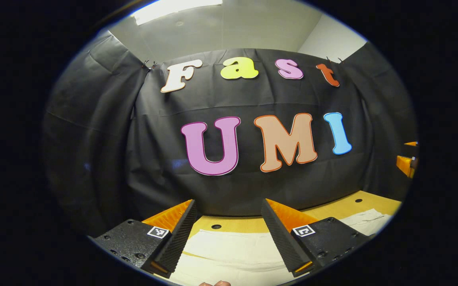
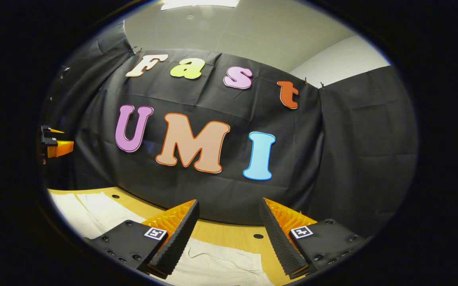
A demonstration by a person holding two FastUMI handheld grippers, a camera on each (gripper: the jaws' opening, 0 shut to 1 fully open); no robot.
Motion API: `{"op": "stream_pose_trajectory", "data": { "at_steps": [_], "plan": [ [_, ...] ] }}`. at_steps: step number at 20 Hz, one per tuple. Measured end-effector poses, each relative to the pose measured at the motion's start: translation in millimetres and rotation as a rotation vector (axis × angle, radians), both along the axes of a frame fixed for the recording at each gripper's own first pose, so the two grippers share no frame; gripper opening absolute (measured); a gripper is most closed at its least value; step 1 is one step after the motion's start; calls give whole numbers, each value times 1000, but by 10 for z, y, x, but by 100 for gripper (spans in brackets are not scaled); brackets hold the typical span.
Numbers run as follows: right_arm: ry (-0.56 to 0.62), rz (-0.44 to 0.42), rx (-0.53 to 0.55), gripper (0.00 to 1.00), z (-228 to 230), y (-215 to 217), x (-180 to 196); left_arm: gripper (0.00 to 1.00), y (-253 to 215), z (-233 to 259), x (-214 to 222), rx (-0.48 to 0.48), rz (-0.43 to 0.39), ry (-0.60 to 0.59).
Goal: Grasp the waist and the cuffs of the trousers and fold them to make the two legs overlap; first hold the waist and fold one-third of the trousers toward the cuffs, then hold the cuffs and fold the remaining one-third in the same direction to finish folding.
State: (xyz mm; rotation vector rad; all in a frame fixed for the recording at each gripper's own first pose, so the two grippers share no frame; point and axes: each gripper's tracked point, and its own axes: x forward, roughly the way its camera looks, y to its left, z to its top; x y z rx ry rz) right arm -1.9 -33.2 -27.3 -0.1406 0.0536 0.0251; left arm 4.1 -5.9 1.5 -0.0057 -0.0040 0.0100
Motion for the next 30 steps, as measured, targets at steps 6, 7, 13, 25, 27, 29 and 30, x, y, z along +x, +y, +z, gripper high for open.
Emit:
{"op": "stream_pose_trajectory", "data": {
  "at_steps": [6,7,13,25,27,29,30],
  "plan": [
    [106,-14,-161,97,-469,-463,-223,96,-14,-81,37,-6,4,17],
    [123,-26,-193,97,-532,-561,-261,96,-20,-98,46,-4,3,22],
    [220,28,-413,98,-998,-804,-558,96,-72,-172,79,-11,-6,37],
    [443,396,-827,100,-2241,-747,-1216,97,-87,-385,0,8,19,92],
    [488,471,-864,100,-2454,-713,-1362,96,-84,-414,-18,21,24,104],
    [520,530,-903,100,-2622,-703,-1432,96,-104,-417,-30,24,26,109],
    [540,553,-917,100,-2702,-700,-1432,96,-104,-412,-30,27,27,111]
  ]
}}
